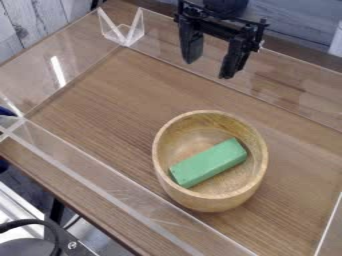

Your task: Remove the green block from inside the brown bowl and put it on the table

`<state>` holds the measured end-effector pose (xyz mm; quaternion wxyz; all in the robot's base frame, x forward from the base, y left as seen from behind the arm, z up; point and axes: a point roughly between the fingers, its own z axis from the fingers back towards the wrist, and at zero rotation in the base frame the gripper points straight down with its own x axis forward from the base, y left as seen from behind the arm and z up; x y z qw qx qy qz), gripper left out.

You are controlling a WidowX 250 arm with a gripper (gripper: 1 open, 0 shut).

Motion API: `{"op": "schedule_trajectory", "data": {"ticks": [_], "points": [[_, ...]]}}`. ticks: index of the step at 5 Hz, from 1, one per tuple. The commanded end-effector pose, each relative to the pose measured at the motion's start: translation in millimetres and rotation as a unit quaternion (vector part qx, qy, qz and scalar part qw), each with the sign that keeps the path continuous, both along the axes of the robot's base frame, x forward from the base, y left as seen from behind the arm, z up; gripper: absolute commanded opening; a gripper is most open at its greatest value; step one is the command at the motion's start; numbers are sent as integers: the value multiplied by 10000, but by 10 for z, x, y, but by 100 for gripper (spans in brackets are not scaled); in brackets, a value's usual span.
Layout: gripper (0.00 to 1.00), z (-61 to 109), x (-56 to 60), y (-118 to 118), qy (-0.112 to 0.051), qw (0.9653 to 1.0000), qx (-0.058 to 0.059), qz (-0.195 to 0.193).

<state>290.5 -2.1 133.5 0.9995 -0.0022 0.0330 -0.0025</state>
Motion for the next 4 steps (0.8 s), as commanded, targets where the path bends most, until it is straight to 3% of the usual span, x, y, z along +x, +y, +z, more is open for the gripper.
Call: {"op": "schedule_trajectory", "data": {"ticks": [1,2,3,4], "points": [[100,-195,-57,-32,97,9993,-66,-346],[100,-268,-179,-76,361,9973,29,-639],[100,-285,-191,-88,538,9957,85,-755],[100,-372,-198,-103,678,9930,-45,-962]]}}
